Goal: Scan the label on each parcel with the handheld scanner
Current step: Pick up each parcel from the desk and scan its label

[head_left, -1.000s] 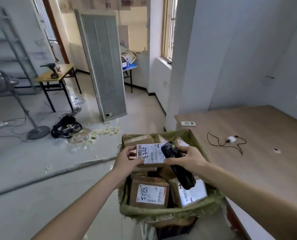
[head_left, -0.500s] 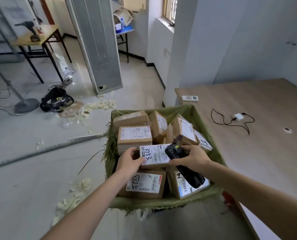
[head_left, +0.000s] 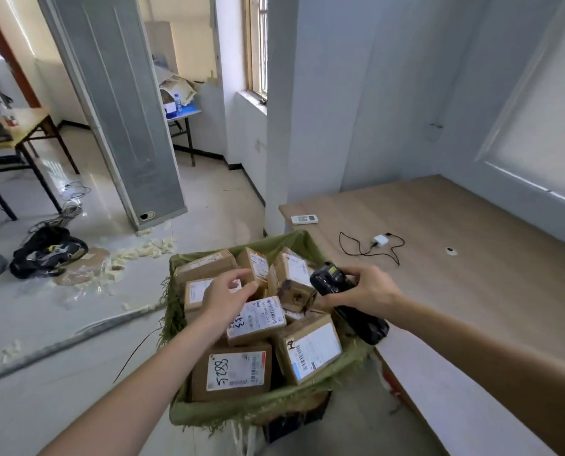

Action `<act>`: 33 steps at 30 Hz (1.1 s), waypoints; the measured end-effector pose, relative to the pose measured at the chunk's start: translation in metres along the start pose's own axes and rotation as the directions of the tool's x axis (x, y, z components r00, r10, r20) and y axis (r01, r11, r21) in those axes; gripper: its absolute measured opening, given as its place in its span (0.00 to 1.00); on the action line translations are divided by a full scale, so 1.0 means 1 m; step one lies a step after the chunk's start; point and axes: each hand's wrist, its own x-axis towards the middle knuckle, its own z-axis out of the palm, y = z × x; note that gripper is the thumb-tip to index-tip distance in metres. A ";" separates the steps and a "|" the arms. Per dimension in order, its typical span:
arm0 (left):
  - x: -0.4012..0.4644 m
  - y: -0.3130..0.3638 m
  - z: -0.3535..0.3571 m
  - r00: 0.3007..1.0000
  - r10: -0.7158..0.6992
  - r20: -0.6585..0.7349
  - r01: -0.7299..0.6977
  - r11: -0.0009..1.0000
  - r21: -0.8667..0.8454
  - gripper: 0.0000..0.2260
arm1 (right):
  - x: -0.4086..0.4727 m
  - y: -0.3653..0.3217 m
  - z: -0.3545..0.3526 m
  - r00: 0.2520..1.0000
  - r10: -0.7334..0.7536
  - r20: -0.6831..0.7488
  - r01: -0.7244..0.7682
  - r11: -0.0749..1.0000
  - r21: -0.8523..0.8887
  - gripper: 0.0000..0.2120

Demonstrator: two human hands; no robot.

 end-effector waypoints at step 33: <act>-0.577 0.437 0.612 0.155 0.576 0.802 -0.523 0.737 -0.428 0.25 | -0.751 0.444 -0.415 0.264 0.663 -0.701 -0.584 0.688 0.431 0.24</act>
